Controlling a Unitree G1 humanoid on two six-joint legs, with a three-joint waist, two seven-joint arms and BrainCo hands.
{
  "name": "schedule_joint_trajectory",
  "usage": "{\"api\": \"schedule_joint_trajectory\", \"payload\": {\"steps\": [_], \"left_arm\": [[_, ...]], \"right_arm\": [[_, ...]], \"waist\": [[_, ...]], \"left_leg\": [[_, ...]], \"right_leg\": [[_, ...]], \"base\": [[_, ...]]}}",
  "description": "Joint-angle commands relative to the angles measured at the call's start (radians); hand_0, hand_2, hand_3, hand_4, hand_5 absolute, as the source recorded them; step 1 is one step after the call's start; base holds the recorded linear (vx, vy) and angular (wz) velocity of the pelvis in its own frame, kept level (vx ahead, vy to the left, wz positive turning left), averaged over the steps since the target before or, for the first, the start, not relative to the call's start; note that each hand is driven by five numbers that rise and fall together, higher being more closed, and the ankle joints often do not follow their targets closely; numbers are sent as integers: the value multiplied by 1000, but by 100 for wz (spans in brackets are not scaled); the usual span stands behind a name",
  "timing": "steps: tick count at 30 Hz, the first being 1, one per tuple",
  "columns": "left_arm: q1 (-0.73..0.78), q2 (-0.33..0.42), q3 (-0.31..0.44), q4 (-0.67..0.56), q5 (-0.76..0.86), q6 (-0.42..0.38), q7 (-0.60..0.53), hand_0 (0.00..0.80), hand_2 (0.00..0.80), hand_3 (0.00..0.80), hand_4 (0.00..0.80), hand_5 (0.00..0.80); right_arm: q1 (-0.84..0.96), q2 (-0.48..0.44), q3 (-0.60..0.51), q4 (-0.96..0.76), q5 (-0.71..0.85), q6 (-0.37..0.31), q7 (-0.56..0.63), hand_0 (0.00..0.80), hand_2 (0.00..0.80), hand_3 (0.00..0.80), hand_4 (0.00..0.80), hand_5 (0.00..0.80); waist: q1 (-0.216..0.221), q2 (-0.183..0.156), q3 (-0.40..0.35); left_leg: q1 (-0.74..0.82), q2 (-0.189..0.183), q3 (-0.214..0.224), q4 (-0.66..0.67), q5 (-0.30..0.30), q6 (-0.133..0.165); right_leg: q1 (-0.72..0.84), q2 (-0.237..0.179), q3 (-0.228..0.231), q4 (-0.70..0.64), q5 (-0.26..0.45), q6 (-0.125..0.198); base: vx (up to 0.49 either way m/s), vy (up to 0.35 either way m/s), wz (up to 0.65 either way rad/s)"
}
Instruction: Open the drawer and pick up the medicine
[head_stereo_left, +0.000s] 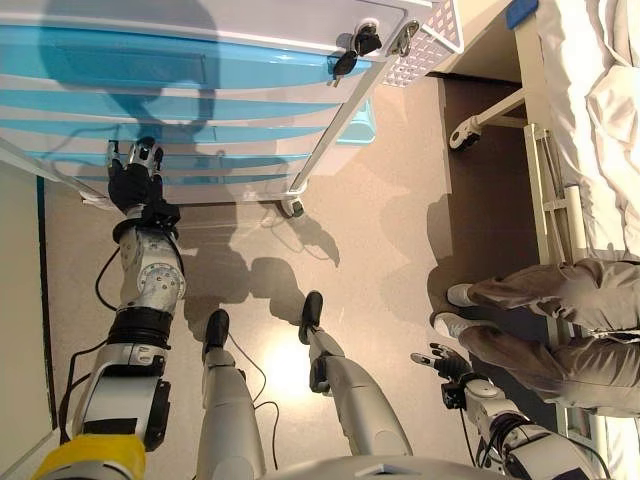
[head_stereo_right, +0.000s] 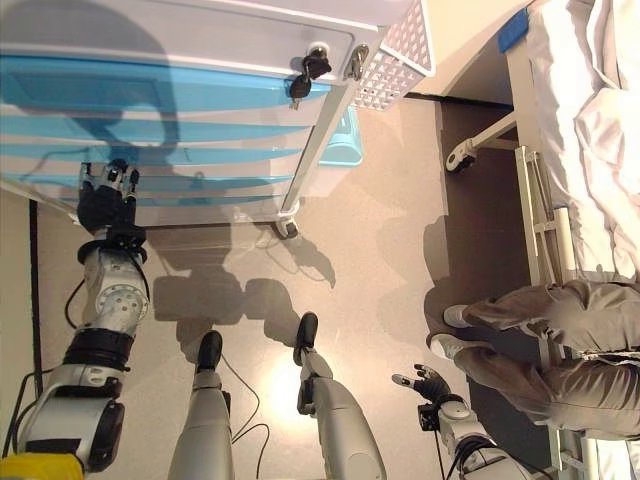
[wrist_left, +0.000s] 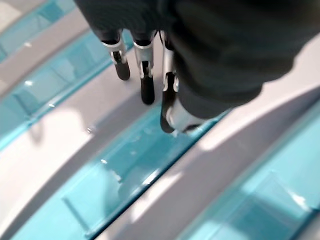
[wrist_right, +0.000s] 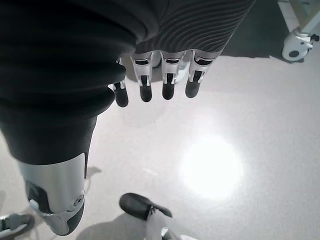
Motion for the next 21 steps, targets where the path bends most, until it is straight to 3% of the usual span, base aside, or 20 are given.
{"api": "schedule_joint_trajectory", "payload": {"steps": [1, 7, 21], "left_arm": [[-206, 86, 41, -64, 63, -96, -32, 0, 0, 0, 0, 0], [-228, 41, 33, -55, 37, -110, -16, 0, 0, 0, 0, 0], [-234, 14, 20, -59, 16, -98, -29, 0, 0, 0, 0, 0]], "right_arm": [[18, -44, 28, 14, -22, 4, -12, 0, 0, 0, 0, 0], [17, -42, 31, 14, -23, 7, -18, 0, 0, 0, 0, 0], [24, -39, 36, 6, -29, 14, -16, 0, 0, 0, 0, 0]], "waist": [[-29, 26, -66], [-36, 15, -76], [-41, 3, -87]], "left_leg": [[-44, -43, -15, -40, 42, 77], [-43, -40, -15, -37, 39, 77], [-27, -37, -15, -43, 36, 77]], "right_leg": [[33, 24, -21, 98, -97, 85], [32, 26, -24, 105, -101, 83], [42, 28, -20, 109, -104, 84]], "base": [[0, 0, 0], [0, 0, 0], [0, 0, 0]]}}
